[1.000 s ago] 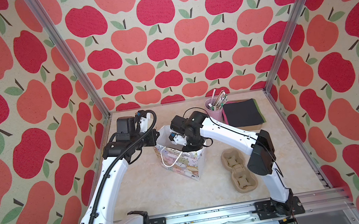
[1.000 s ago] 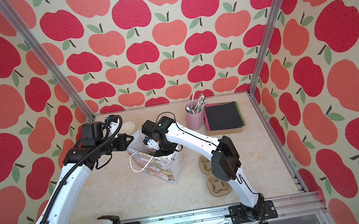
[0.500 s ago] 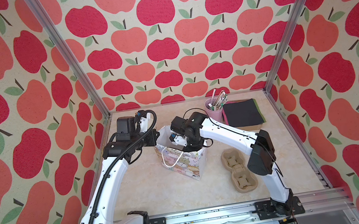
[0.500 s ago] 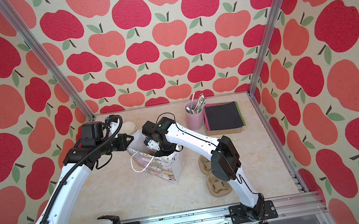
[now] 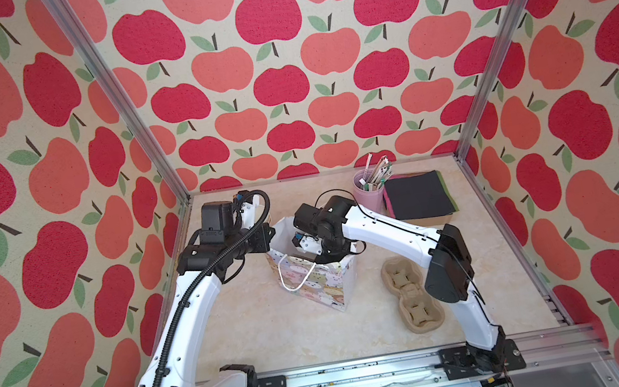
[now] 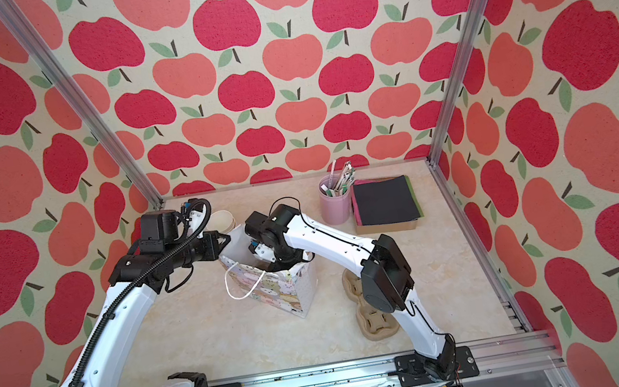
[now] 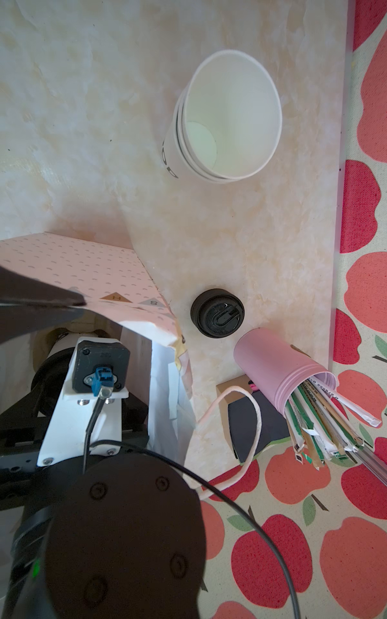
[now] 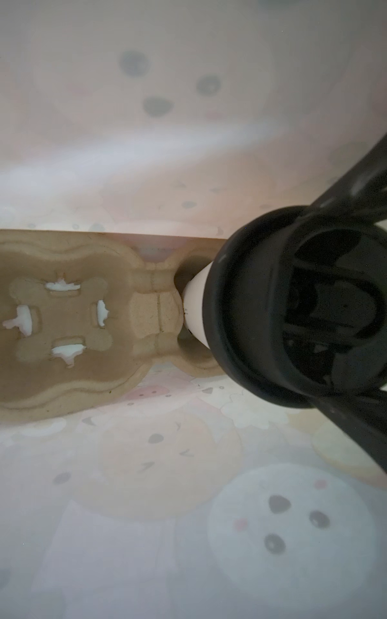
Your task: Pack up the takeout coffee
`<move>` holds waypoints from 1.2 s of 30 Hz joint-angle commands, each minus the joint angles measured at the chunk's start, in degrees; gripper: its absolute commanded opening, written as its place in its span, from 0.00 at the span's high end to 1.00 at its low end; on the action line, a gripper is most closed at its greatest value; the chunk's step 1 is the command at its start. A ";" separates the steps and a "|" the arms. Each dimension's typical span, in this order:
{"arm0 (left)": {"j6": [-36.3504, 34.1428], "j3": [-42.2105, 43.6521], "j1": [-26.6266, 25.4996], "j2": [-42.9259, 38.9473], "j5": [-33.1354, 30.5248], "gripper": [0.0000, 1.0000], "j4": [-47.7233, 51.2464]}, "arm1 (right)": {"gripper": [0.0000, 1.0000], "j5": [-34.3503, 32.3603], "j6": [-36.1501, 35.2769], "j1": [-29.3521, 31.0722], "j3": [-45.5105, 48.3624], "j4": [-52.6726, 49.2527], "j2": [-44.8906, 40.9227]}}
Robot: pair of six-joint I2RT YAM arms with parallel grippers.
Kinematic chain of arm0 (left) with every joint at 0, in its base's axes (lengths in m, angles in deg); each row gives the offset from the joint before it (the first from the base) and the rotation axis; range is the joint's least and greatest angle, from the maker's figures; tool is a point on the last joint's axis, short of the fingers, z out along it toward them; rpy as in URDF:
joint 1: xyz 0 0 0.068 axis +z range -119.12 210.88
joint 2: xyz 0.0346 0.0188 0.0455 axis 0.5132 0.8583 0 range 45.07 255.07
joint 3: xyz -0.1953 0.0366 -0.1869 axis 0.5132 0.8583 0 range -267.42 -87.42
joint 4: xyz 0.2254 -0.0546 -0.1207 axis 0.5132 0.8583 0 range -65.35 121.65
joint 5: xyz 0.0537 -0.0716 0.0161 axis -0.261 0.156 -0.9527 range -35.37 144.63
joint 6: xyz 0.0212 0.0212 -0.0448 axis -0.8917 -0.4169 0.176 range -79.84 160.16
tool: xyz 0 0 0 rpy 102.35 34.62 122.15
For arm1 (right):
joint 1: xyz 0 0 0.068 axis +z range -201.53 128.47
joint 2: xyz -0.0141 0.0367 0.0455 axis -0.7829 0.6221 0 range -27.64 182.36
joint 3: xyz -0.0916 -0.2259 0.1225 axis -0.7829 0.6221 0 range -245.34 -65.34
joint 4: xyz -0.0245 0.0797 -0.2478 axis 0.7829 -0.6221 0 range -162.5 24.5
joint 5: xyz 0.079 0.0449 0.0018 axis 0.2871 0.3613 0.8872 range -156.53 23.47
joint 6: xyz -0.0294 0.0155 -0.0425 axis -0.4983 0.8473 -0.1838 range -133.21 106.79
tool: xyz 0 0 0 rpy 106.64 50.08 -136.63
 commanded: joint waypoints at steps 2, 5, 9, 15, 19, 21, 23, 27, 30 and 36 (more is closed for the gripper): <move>-0.72 -0.04 0.34 0.43 0.04 1.00 0.80 | 0.35 -3.24 -0.46 0.07 1.97 -1.96 2.84; -0.72 0.05 0.34 0.33 0.02 1.00 0.80 | 0.35 -3.29 -0.47 0.16 2.24 -1.99 3.31; -0.72 0.06 0.31 0.28 -0.07 1.00 0.72 | 0.35 -3.17 -0.46 0.24 2.31 -1.97 4.06; -0.81 0.05 0.30 0.35 -0.07 1.00 0.72 | 0.35 -2.99 -0.46 0.51 2.50 -1.89 5.34; -0.81 0.11 0.35 0.33 0.01 1.00 0.65 | 0.35 -3.06 -0.55 0.59 2.84 -1.96 5.95; -0.83 0.24 0.34 0.27 -0.06 1.00 0.63 | 0.35 -3.10 -0.62 0.65 3.03 -1.97 6.25; -0.81 0.24 0.36 0.26 -0.07 1.00 0.63 | 0.35 -3.30 -0.62 0.69 3.15 -2.10 6.54; -0.81 0.27 0.36 0.26 -0.11 1.00 0.63 | 0.35 -3.68 -0.73 0.69 3.63 -2.32 7.25; -0.83 0.33 0.33 0.26 -0.15 1.00 0.54 | 0.35 -3.64 -0.72 0.75 4.16 -2.28 7.67; -0.90 0.52 0.44 0.27 -0.13 1.00 0.45 | 0.35 -3.25 -0.90 0.73 4.35 -2.17 7.64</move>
